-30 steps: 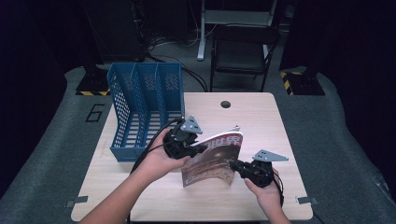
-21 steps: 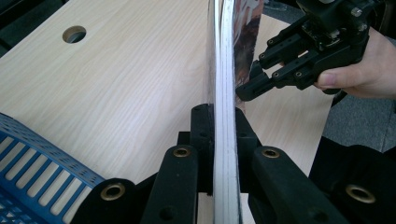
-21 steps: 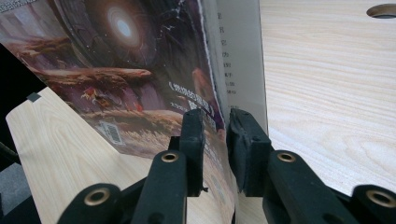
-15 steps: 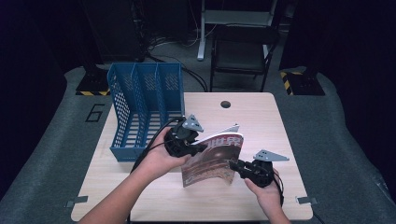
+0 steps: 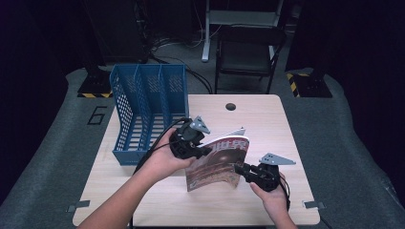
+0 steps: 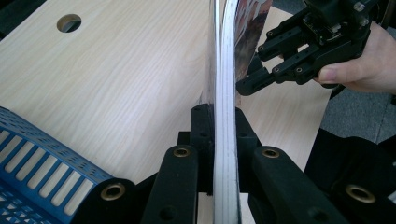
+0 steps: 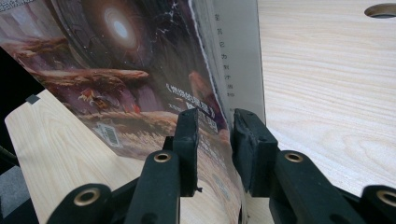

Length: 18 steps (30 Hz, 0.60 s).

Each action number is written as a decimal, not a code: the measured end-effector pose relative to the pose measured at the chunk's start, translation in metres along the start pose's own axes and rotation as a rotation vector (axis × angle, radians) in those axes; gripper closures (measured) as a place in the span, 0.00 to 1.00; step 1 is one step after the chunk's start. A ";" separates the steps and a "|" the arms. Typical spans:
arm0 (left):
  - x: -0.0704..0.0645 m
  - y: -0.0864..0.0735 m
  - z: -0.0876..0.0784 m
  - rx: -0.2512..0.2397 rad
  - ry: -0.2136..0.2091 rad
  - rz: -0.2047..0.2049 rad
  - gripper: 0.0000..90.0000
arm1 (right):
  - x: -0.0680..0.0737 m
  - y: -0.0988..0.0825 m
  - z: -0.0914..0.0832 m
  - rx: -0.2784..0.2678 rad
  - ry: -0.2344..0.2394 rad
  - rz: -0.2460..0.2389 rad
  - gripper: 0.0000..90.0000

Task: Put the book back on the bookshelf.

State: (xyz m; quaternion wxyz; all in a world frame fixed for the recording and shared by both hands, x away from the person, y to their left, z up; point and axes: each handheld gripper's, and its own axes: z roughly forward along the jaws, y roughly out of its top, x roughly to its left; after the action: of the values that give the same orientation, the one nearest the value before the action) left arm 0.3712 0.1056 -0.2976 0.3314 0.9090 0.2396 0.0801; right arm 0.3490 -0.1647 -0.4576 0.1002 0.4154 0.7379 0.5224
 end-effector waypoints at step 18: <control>-0.001 0.006 0.000 0.018 -0.004 -0.008 0.93 | -0.001 -0.001 0.000 -0.004 0.002 0.008 0.75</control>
State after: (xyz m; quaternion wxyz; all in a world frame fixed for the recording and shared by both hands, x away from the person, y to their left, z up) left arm 0.3729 0.1016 -0.2940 0.3240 0.9112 0.2432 0.0748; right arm 0.3488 -0.1655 -0.4584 0.0983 0.4174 0.7353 0.5249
